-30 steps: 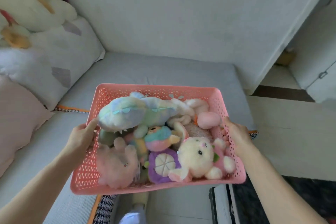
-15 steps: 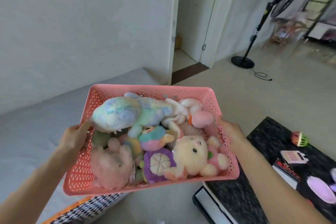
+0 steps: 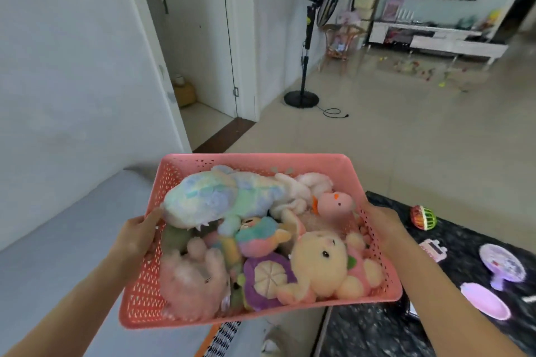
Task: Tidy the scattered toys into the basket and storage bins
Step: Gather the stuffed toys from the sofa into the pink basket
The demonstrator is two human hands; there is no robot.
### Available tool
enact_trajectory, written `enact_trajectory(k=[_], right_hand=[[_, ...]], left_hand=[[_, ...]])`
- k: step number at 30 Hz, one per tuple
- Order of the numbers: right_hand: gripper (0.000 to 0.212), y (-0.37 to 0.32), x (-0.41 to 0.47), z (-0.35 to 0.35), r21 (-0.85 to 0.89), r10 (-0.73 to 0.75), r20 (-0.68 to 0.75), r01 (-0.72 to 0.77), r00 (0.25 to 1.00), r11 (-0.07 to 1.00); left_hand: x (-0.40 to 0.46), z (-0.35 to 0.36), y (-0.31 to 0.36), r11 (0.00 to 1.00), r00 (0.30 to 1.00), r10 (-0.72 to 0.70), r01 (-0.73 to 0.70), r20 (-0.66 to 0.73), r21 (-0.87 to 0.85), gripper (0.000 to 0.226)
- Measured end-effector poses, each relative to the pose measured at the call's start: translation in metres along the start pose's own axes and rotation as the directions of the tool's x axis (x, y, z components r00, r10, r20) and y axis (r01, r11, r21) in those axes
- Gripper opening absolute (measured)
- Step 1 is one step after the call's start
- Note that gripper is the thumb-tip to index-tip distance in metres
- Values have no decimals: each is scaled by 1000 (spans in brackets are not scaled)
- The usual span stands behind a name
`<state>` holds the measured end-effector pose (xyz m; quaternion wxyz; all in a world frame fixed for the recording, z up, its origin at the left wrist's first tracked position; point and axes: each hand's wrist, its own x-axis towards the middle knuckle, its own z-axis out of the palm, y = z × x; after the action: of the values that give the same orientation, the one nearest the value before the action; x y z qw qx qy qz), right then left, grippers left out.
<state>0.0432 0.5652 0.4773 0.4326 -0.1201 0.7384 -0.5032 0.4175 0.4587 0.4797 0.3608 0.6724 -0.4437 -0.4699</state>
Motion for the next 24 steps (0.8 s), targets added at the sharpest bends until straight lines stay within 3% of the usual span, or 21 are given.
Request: enact_trajectory(k=[6, 12, 16, 24], right_hand=[[32, -63, 80, -28, -13, 16, -129, -18, 991, 1000], [23, -108, 147, -54, 81, 46, -245, -26, 968, 996], [30, -133, 197, -62, 108, 78, -294, -47, 953, 993], [31, -204, 354, -65, 119, 126, -383, -87, 915, 989]], left_hand=[[79, 103, 74, 998, 991, 43, -48, 126, 33, 50], [139, 196, 133, 992, 968, 62, -86, 241, 89, 56], [187, 252, 164, 986, 958, 47, -90, 285, 140, 61], [325, 404, 233, 975, 925, 13, -95, 379, 200, 60]])
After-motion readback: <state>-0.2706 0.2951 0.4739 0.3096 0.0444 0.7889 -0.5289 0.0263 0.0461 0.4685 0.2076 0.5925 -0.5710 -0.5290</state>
